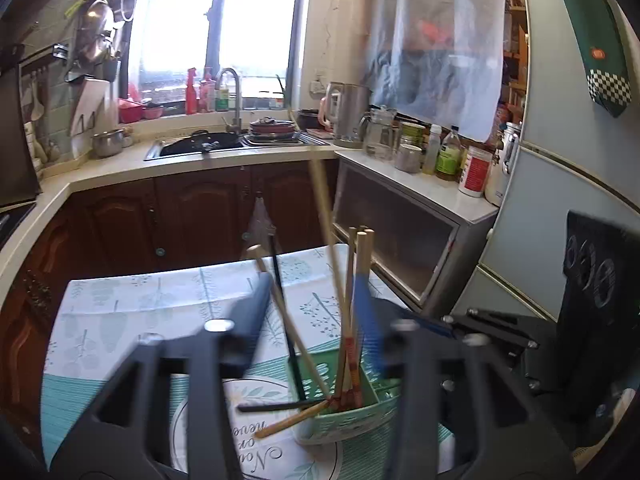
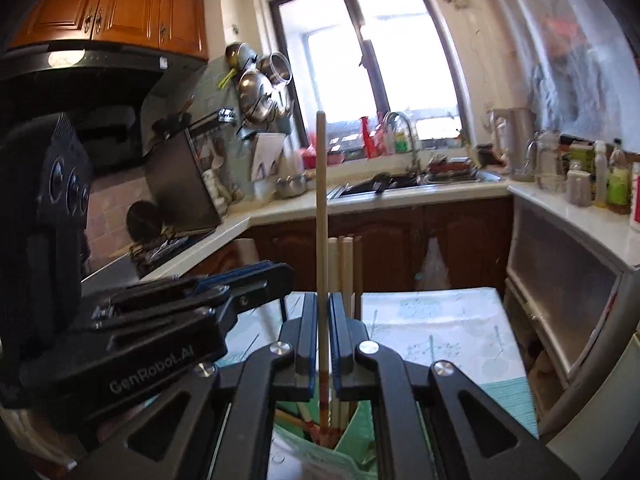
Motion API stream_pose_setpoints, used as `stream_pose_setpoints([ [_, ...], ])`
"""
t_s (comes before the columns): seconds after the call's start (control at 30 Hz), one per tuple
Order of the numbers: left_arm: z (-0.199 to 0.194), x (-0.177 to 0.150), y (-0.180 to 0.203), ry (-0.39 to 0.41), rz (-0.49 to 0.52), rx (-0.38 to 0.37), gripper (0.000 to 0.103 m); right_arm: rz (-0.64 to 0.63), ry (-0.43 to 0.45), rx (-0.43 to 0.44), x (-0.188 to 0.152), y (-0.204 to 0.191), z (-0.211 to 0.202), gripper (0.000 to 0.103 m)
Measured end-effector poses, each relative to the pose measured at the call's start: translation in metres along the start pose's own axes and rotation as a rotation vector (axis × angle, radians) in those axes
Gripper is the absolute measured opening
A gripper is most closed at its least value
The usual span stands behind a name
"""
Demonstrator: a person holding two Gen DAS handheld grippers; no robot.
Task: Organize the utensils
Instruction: 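Open both grippers to release the chopsticks into the holder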
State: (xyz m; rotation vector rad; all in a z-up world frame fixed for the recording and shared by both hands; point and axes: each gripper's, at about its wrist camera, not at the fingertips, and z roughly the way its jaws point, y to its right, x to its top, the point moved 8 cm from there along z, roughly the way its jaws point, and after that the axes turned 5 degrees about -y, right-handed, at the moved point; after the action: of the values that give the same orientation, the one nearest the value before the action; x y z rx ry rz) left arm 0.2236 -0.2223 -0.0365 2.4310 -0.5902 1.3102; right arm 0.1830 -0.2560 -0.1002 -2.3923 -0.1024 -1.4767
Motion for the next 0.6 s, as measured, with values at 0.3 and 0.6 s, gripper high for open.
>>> stream_pose_setpoints([
  [0.3, -0.055, 0.006, -0.047, 0.001, -0.08, 0.049, 0.066, -0.052, -0.186, -0.03, -0.031, -0.007, 0.015, 0.006],
  [0.6, -0.058, -0.034, -0.131, -0.151, -0.229, 0.099, 0.066, -0.042, -0.333, -0.049, -0.063, -0.009, 0.031, 0.005],
])
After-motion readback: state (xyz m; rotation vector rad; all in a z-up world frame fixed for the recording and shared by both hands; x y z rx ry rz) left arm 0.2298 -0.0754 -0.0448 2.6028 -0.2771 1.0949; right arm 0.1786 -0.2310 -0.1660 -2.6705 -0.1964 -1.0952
